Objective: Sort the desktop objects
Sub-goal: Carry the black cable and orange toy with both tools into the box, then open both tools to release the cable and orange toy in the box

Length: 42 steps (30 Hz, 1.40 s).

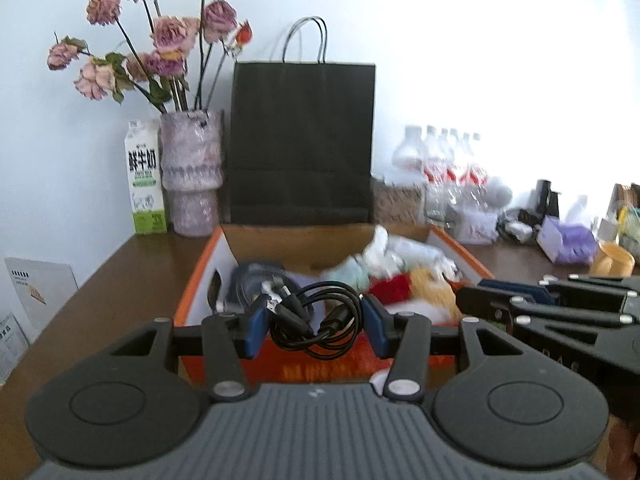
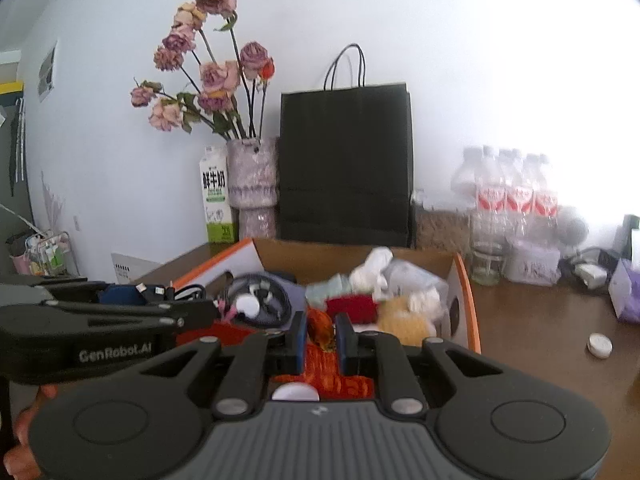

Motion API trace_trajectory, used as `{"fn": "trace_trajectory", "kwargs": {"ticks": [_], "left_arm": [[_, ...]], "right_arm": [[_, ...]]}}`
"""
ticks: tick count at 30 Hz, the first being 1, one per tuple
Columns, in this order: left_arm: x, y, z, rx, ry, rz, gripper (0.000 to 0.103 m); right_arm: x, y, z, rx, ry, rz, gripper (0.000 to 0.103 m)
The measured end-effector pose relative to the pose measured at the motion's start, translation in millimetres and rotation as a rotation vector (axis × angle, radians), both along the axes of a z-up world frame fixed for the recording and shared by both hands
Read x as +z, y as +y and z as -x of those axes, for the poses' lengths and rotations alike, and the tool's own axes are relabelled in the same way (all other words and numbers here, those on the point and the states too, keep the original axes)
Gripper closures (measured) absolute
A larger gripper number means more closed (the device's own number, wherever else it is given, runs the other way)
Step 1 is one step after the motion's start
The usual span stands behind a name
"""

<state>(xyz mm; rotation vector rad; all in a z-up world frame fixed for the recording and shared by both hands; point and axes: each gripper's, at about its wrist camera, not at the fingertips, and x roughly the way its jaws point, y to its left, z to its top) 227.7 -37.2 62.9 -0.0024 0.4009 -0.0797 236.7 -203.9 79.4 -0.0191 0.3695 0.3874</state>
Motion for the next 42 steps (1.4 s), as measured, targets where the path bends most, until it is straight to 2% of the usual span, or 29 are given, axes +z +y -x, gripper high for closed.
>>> {"fn": "trace_trajectory", "kwargs": {"ticks": [4, 10, 17, 23, 33, 37, 39, 41, 42], "left_arm": [[10, 3, -15, 0.019, -0.026, -0.002, 0.053], [7, 11, -42, 0.045, -0.017, 0.011, 0.053], [-7, 20, -79, 0.068, 0.008, 0.016, 0.053], [-24, 22, -109, 0.061, 0.048, -0.020, 0.053], [-46, 14, -122, 0.031, 0.103, -0.093, 0.053], [-46, 11, -118, 0.035, 0.090, -0.112, 0.051], [-43, 12, -116, 0.046, 0.078, -0.117, 0.042], [-40, 13, -114, 0.061, 0.060, -0.119, 0.029], [-38, 14, -112, 0.065, 0.047, -0.119, 0.025]], "right_arm": [[9, 7, -14, 0.005, -0.015, -0.002, 0.089], [9, 15, -42, 0.012, -0.010, -0.014, 0.089], [-11, 18, -82, 0.009, 0.041, -0.012, 0.089], [-32, 17, -114, 0.003, 0.099, 0.012, 0.089], [-48, 15, -127, 0.004, 0.140, 0.039, 0.089], [-50, 15, -124, 0.004, 0.145, 0.045, 0.088], [-47, 13, -122, 0.000, 0.138, 0.037, 0.079], [-43, 12, -119, -0.011, 0.121, 0.035, 0.057], [-41, 10, -117, -0.021, 0.108, 0.035, 0.051]]}}
